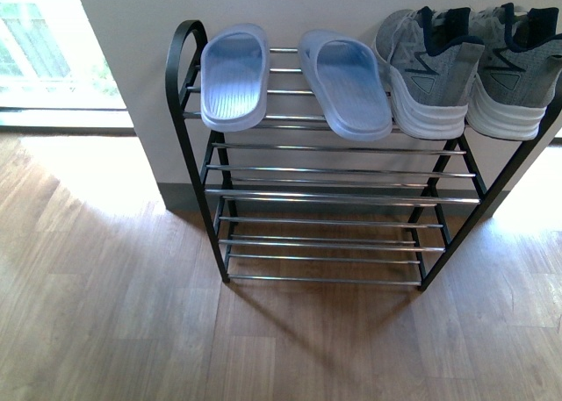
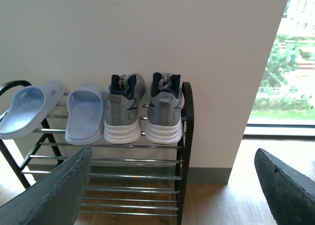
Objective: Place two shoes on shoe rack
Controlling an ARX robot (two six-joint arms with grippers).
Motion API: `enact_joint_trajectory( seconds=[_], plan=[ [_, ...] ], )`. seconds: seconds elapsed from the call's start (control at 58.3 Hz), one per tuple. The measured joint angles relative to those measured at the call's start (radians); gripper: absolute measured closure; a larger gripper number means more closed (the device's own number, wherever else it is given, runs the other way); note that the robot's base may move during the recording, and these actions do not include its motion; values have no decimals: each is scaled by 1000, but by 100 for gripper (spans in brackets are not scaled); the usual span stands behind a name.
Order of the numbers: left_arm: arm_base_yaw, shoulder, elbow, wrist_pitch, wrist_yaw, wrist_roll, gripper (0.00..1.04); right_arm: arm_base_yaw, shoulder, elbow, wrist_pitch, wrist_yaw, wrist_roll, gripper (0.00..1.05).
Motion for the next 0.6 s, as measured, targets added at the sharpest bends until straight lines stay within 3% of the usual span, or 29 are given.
enact_joint_trajectory(
  seconds=[0.172,0.601],
  plan=[
    [0,0,0,0,0,1,8,0,0,0,0,0,0,9],
    [0,0,0,0,0,0,9,0,-1,0,0,0,0,9]
  ],
)
